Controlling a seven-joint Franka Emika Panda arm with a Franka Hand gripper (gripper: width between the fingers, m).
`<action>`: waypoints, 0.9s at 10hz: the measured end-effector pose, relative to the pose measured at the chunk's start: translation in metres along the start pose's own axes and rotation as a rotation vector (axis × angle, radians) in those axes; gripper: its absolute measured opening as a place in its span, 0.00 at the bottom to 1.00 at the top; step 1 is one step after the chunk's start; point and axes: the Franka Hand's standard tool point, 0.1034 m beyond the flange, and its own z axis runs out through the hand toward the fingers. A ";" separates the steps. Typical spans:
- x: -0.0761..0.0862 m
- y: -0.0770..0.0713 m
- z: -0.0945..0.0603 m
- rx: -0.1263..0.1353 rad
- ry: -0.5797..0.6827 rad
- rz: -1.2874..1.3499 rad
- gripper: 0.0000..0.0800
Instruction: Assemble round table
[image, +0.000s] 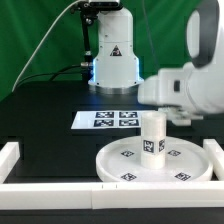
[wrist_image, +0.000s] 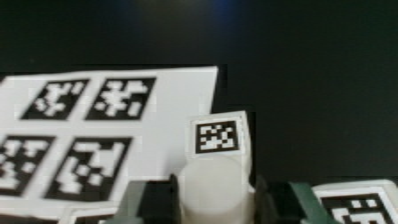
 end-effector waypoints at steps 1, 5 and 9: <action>-0.018 0.011 -0.010 0.025 0.007 0.006 0.24; -0.065 0.098 -0.053 0.160 0.001 -0.029 0.24; -0.060 0.128 -0.058 0.192 0.013 -0.016 0.23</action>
Offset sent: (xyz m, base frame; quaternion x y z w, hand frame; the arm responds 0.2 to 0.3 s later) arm 0.0223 -0.0768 0.0848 0.0570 -0.0280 -0.0188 0.9978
